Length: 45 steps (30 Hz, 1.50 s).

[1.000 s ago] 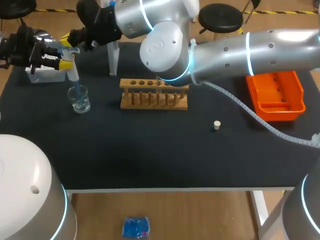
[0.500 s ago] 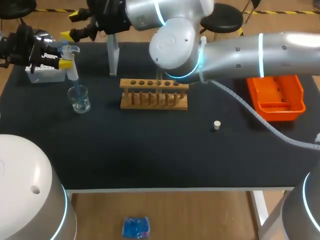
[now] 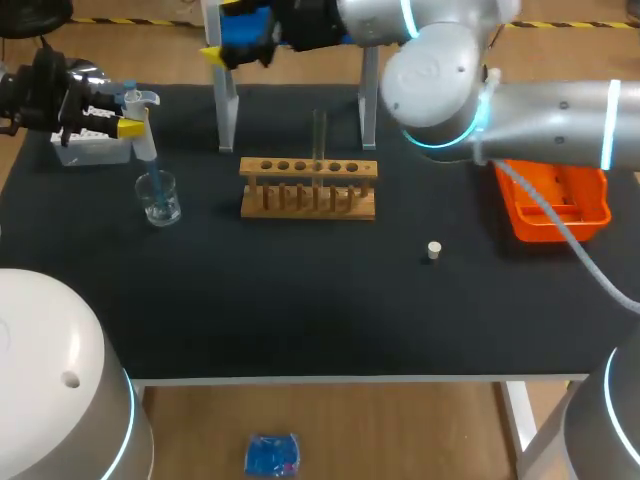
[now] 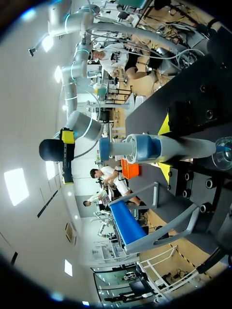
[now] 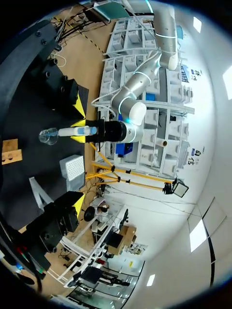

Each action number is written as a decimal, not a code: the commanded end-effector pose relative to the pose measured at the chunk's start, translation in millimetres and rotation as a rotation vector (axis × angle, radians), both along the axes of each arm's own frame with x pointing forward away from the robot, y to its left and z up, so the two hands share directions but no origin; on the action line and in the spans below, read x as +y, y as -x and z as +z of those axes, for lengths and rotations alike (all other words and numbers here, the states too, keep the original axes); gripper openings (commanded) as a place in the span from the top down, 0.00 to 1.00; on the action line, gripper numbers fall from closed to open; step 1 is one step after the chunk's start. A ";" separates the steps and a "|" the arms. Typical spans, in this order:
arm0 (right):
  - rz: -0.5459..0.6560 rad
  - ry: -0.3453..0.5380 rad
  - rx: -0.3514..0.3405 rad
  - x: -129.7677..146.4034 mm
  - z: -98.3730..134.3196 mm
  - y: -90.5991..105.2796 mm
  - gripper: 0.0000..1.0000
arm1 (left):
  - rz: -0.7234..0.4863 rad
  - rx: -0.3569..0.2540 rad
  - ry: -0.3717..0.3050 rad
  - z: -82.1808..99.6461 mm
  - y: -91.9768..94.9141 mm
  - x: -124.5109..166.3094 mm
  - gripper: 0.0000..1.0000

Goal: Invert the test tube, pick up the pipette, mount the tip to pipette, aspirate from beaker and dispense into the tube, eject the tip, return the pipette, and cap with the stopper.

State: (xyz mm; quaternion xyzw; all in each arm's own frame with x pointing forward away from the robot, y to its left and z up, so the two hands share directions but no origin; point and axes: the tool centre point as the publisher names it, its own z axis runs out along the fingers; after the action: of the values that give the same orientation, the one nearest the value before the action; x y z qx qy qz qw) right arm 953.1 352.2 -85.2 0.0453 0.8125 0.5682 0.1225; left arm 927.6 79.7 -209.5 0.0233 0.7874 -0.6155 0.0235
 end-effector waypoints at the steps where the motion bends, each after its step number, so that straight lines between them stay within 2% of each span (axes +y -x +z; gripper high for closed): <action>1: -0.016 -0.003 0.002 -94.0 12.7 17.1 0.00 | -0.005 0.002 0.000 0.6 -1.3 1.2 1.00; 10: -0.058 -0.020 -0.017 -167.3 -7.9 15.8 0.00 | -0.005 0.002 0.000 0.6 -1.3 1.2 1.00; 20: -0.112 -0.076 0.007 -233.9 -58.1 8.8 0.00 | -0.005 0.002 0.000 0.6 -1.3 1.2 1.00; 28: -0.057 -0.072 -0.006 -244.2 -97.5 15.8 0.00 | -0.005 0.002 0.000 0.6 -1.3 1.2 1.00; 36: -0.027 -0.086 -0.002 -239.1 -134.7 24.0 0.00 | -0.005 0.002 0.000 0.6 -1.3 1.2 1.00; 45: -0.005 -0.106 0.005 -226.1 -150.7 22.9 0.00 | -0.005 0.002 0.000 0.6 -1.3 1.2 1.00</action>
State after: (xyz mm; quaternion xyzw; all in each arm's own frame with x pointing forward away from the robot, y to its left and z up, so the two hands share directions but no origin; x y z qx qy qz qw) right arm 925.6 120.7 -231.3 0.0563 0.7837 0.6070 0.1192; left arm 927.6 79.7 -209.4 0.0232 0.7874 -0.6155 0.0234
